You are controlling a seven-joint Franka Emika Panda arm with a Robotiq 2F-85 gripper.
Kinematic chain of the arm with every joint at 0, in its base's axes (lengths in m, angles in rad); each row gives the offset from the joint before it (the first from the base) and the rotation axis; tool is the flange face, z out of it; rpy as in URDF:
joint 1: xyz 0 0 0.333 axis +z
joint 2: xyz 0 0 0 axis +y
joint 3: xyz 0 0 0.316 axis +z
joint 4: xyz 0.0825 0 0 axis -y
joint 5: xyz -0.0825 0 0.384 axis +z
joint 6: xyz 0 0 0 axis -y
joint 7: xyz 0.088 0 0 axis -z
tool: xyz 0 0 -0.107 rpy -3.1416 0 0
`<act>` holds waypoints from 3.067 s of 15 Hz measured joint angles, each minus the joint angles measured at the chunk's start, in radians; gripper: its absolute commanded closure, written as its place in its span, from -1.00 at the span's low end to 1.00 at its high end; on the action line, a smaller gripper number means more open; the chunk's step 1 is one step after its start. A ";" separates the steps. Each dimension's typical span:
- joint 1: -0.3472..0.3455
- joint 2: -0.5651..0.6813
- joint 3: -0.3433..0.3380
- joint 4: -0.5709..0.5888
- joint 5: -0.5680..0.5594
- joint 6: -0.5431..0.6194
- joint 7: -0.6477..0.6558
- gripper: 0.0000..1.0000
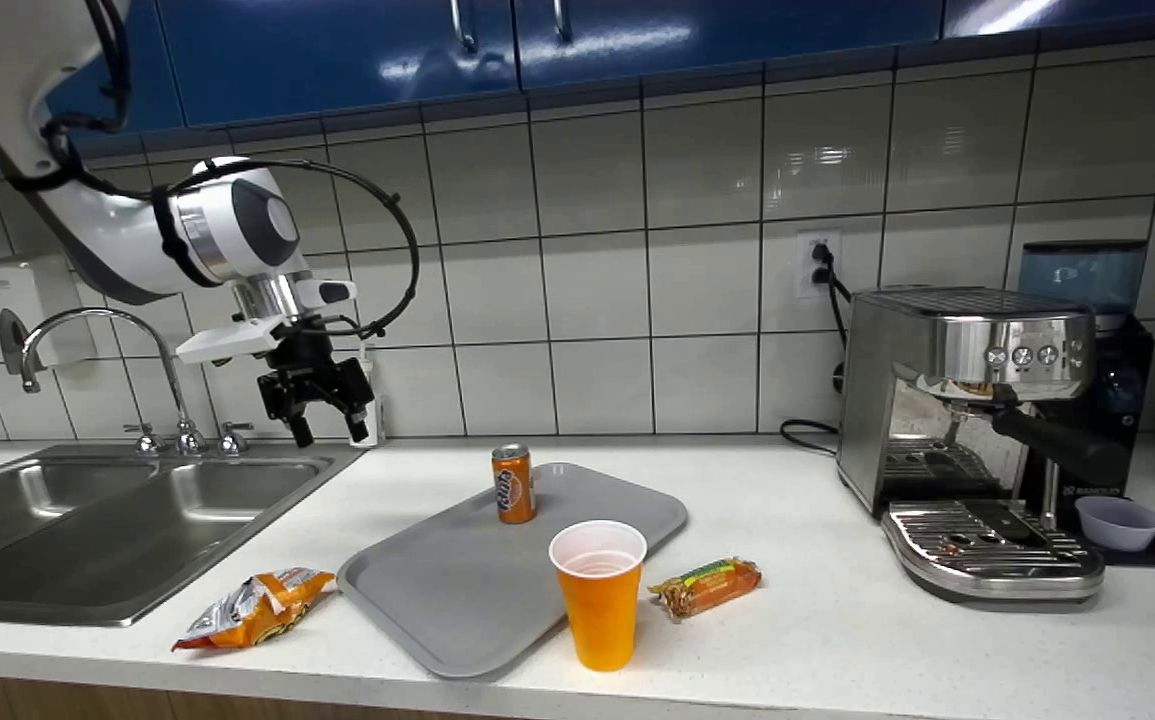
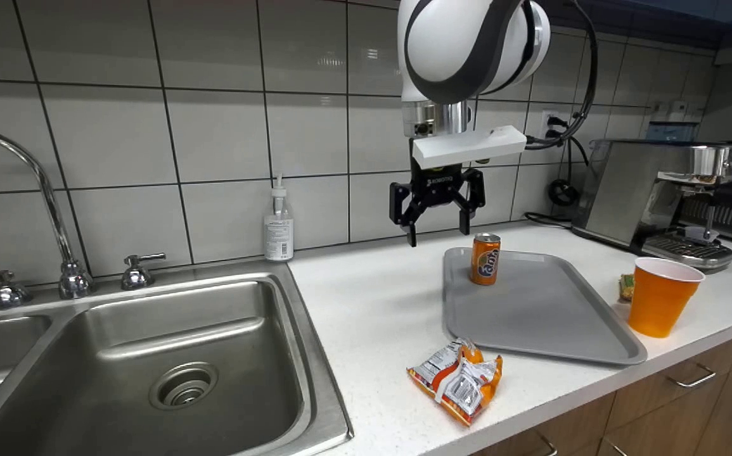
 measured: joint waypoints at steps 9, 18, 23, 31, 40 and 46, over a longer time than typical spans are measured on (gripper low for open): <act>0.031 -0.012 0.020 -0.072 0.000 0.014 0.053 -1.00; 0.040 -0.040 0.043 -0.160 0.000 0.014 0.065 -1.00; 0.040 -0.051 0.047 -0.206 0.000 0.017 0.066 -1.00; 0.048 -0.051 0.064 -0.263 0.000 0.027 0.067 -1.00; 0.054 -0.039 0.074 -0.288 -0.001 0.035 0.067 -1.00; 0.054 -0.008 0.074 -0.288 -0.001 0.053 0.067 -1.00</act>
